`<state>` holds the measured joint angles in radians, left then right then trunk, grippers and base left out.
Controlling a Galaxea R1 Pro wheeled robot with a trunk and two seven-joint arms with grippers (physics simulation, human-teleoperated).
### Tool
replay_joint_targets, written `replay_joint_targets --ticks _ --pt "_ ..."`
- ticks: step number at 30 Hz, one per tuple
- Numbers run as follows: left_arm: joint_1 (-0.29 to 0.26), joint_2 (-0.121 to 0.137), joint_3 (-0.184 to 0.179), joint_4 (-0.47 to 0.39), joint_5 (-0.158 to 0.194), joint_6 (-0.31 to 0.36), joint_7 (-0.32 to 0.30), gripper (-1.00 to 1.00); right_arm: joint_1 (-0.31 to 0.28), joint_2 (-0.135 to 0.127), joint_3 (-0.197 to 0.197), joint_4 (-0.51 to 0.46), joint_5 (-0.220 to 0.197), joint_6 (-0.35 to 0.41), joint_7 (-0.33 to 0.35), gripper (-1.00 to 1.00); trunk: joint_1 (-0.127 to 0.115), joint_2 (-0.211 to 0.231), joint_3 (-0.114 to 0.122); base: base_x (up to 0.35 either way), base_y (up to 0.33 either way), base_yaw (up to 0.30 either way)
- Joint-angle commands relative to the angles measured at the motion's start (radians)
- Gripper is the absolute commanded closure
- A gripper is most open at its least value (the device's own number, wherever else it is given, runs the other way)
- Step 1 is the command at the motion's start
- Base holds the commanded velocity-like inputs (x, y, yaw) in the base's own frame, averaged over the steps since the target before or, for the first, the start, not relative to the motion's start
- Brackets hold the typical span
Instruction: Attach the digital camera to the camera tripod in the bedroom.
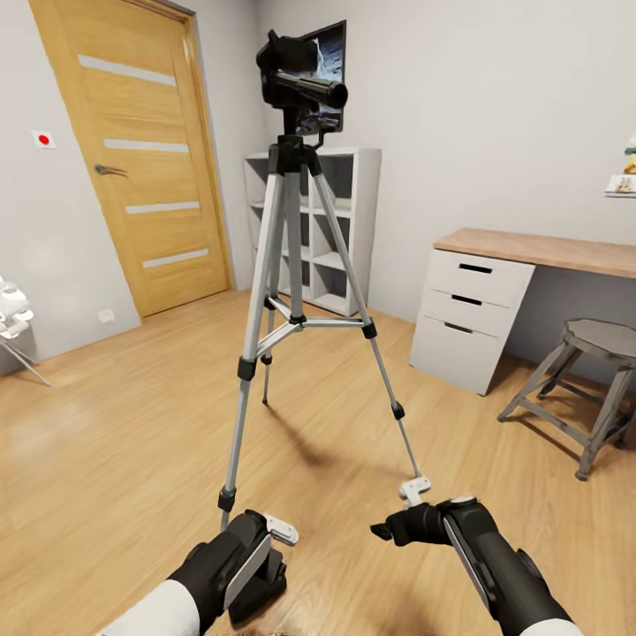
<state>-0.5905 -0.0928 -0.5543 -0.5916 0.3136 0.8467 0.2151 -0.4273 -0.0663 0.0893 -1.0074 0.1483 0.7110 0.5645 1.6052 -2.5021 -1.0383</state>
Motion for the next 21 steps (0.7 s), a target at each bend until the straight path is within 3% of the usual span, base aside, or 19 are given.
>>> replay_joint_targets --ticks 1,6,13,17,18,21 --pt "-0.005 0.002 -0.013 0.007 0.010 0.003 0.000 -1.00 0.006 -0.004 0.001 -0.003 0.010 0.001 0.008 -1.00 0.000 -0.001 -0.005 0.000 0.000 0.000" --pt "-0.031 0.011 -0.085 0.033 -0.005 0.002 -0.068 -1.00 0.032 -0.011 0.000 -0.007 0.011 -0.001 0.009 -1.00 0.002 -0.002 -0.024 0.000 0.000 0.000" --pt "-0.093 0.013 -0.155 0.100 -0.022 0.000 -0.168 -1.00 0.059 -0.013 0.002 -0.009 0.011 -0.012 0.007 -1.00 0.006 -0.004 -0.051 0.000 0.000 0.000" --pt "-0.116 0.012 -0.178 0.124 -0.029 0.000 -0.186 -1.00 0.063 -0.013 0.003 -0.009 0.011 -0.021 0.007 -1.00 0.007 -0.004 -0.067 0.000 0.000 0.000" --pt "-0.136 0.009 -0.203 0.140 -0.039 0.001 -0.198 -1.00 0.066 -0.013 0.004 -0.009 0.012 -0.029 0.006 -1.00 0.008 -0.005 -0.071 0.000 0.000 0.000" --pt "-0.158 0.004 -0.230 0.155 -0.050 0.002 -0.212 -1.00 0.068 -0.012 0.006 -0.009 0.012 -0.037 0.005 -1.00 0.009 -0.005 -0.082 0.000 0.000 0.000"
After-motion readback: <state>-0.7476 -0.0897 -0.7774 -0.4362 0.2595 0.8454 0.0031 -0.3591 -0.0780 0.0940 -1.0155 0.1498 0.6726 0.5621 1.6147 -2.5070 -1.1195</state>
